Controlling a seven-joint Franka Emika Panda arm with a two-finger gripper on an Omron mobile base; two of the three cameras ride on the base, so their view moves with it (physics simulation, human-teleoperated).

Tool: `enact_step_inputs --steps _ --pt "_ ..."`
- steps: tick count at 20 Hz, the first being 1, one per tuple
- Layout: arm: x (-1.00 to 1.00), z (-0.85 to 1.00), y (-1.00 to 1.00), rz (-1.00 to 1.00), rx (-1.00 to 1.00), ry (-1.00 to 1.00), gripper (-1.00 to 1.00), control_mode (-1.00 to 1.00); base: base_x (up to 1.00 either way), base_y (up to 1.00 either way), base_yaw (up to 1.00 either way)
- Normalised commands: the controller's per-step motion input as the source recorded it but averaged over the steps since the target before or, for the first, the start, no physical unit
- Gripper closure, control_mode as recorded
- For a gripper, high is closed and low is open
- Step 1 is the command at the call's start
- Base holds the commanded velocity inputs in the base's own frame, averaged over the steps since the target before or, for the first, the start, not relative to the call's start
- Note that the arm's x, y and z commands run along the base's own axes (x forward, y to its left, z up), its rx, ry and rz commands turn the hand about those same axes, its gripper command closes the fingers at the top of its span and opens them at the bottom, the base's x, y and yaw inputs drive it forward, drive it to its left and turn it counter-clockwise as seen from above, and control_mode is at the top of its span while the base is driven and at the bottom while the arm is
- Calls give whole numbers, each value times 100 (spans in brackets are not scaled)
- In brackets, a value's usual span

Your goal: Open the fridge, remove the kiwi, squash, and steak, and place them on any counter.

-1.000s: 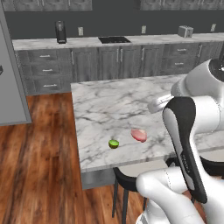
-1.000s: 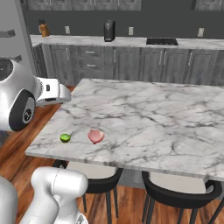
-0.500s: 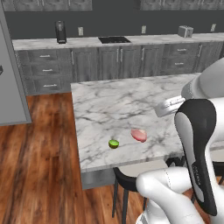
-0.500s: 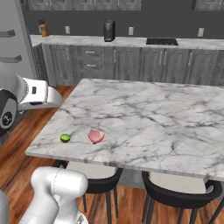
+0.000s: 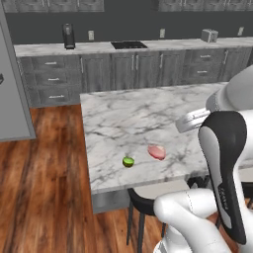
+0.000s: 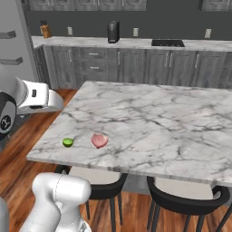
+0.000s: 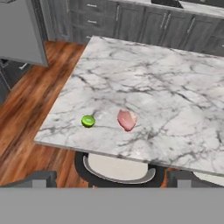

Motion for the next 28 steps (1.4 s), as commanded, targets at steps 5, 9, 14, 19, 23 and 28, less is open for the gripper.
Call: enact_step_inputs --steps 5,9,14,19,23,28 --pt "0 0 0 0 0 0 -100 100 -76 11 0" --pt "0 0 0 0 0 0 -100 100 -42 74 0" --pt "0 0 0 0 0 0 -100 100 13 90 -5" --pt "0 0 0 0 0 0 -100 100 -23 25 0" --pt "0 0 0 0 0 0 -100 100 -13 87 18" --pt "0 0 0 0 0 0 -100 100 -3 100 31"
